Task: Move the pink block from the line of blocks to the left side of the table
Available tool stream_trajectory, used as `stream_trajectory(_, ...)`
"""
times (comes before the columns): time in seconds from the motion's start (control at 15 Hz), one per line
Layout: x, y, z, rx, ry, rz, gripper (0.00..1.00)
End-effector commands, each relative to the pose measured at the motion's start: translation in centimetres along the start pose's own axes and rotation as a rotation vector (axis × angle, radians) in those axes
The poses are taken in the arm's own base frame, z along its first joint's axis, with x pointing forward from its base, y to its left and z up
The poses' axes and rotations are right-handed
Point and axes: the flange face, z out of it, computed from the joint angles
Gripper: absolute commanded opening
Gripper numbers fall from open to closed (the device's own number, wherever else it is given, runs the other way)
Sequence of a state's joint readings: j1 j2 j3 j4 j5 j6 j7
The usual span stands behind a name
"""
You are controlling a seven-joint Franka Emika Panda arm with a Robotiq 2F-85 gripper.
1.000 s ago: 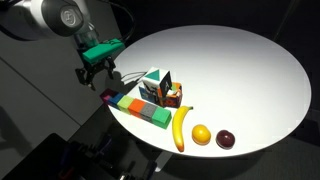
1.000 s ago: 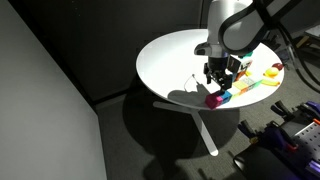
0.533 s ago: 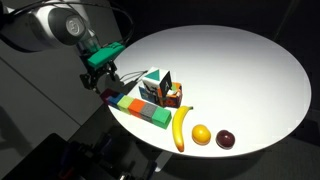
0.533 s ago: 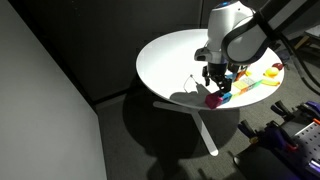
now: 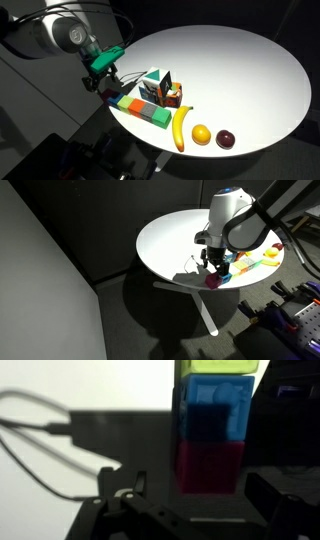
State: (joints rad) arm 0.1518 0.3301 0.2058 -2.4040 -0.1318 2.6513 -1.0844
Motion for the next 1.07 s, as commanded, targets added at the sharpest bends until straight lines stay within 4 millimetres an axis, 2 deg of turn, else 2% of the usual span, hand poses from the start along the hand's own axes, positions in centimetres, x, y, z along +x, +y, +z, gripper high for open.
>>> stream_trajectory(0.0,-0.1,-0.2,0.4,-0.019,0.008,0.003,1.00)
stream_trajectory(1.0,-0.4,-0.4,1.7,-0.004,0.012,0.021,1.00)
